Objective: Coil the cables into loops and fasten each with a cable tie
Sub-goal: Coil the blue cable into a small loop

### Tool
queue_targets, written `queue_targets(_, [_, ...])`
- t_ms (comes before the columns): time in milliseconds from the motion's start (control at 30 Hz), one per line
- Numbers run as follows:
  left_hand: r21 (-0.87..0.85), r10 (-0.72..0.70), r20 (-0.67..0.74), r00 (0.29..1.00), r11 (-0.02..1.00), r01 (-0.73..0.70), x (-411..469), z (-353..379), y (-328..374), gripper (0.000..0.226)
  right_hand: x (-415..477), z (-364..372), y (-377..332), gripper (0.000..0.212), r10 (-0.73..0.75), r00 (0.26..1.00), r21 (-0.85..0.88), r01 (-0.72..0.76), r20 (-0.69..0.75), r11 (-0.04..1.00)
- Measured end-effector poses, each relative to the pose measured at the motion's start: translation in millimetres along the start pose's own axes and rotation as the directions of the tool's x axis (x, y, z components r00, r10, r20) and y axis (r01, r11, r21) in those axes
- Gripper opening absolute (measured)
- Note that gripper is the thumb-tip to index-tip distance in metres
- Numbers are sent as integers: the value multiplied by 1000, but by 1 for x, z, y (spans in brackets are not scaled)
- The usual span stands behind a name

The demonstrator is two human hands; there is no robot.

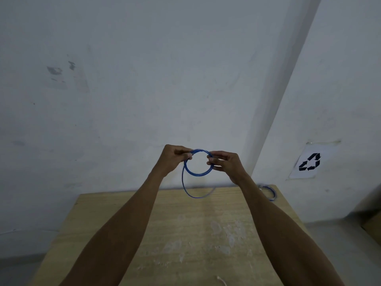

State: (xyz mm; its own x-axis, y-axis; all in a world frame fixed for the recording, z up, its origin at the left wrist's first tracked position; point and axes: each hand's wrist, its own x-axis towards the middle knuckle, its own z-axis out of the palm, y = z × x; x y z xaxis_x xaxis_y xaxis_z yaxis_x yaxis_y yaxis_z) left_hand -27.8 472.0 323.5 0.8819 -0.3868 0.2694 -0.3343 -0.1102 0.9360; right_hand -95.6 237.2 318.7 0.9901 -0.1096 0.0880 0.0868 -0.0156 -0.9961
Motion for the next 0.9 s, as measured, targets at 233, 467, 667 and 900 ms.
queue_targets(233, [-235, -147, 116, 982, 957, 171, -7, -10, 1, 25, -1, 1, -5, 30, 73, 992, 106, -84, 99, 991])
queue_targets(467, [-288, -246, 181, 952, 913, 290, -12, -14, 1, 24, -1, 6, -9, 30, 69, 995, 125, -78, 74, 989])
queue_targets(667, [-328, -250, 163, 954, 899, 291, -12, -14, 1, 28, 2, 15, -9, 20, 86, 996, 125, -89, 29, 988])
queue_targets(900, [-272, -232, 193, 953, 921, 279, -11, -11, 10, 24, 5, 17, -12, 31, 226, 968, 131, -240, 107, 962])
